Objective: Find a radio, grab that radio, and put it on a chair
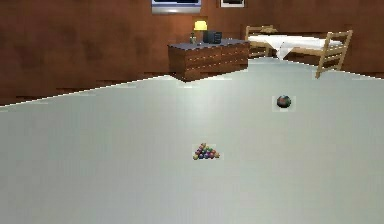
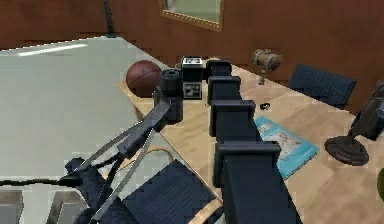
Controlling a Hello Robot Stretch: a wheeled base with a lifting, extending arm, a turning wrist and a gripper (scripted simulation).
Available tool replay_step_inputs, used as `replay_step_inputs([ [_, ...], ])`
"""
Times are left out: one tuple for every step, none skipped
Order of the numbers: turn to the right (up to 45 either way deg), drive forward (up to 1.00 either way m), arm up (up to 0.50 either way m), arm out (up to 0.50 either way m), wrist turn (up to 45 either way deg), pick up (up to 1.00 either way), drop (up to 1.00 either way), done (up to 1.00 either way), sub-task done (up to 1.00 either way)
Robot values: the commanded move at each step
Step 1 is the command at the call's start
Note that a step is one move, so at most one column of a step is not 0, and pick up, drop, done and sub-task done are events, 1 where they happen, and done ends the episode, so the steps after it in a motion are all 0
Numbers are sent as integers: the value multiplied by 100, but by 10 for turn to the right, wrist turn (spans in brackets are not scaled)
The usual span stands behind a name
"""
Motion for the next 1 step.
replay_step_inputs([
  [0, 0, 0, -22, 0, 0, 0, 0, 0],
])
